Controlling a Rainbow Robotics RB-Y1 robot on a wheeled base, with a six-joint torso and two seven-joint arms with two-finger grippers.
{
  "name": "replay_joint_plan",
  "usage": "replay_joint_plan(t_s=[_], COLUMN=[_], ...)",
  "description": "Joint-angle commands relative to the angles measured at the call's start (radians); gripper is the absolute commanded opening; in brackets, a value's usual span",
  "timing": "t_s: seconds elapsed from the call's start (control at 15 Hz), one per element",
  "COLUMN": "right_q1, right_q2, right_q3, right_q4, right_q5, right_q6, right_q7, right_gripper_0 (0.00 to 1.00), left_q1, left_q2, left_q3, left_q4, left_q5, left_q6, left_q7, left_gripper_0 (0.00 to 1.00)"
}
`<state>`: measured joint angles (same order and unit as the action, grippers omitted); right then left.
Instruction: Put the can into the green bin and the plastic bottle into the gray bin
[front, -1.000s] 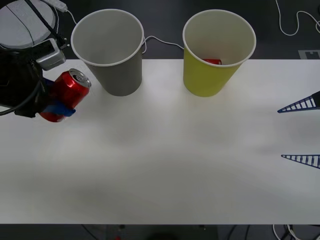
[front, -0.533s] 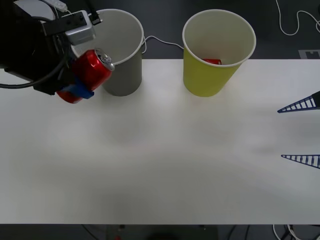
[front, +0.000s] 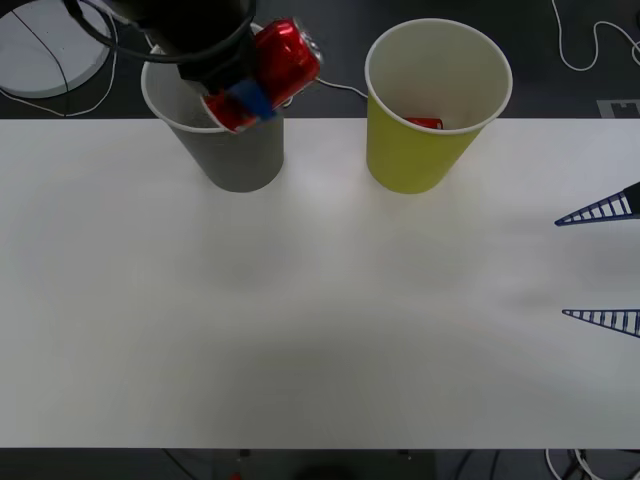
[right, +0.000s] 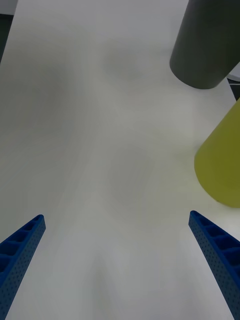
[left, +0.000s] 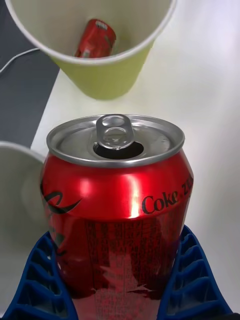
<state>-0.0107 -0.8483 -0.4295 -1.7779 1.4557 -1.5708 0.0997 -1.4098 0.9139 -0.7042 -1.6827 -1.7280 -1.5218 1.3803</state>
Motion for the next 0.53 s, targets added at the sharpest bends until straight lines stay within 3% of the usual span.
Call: replay_joint_plan(t_s=[0.07, 0.27, 0.53], right_q1=[0.000, 0.000, 0.000], right_q2=[0.000, 0.000, 0.000], right_q3=[0.000, 0.000, 0.000], right_q4=[0.000, 0.000, 0.000], right_q5=[0.000, 0.000, 0.000], right_q6=[0.000, 0.000, 0.000], right_q7=[0.000, 0.000, 0.000], right_gripper_0=[1.00, 1.00, 1.00], left_q1=[-0.141, -0.252, -0.385], left_q2=[-0.113, -0.251, -0.443], left_q3=[-0.095, -0.153, -0.236], left_q4=[0.153, 0.345, 0.643], left_q5=[0.008, 0.007, -0.015], left_q6=[0.054, 0.100, 0.239], left_q7=[0.042, 0.042, 0.042], left_gripper_0=[0.00, 0.00, 0.00])
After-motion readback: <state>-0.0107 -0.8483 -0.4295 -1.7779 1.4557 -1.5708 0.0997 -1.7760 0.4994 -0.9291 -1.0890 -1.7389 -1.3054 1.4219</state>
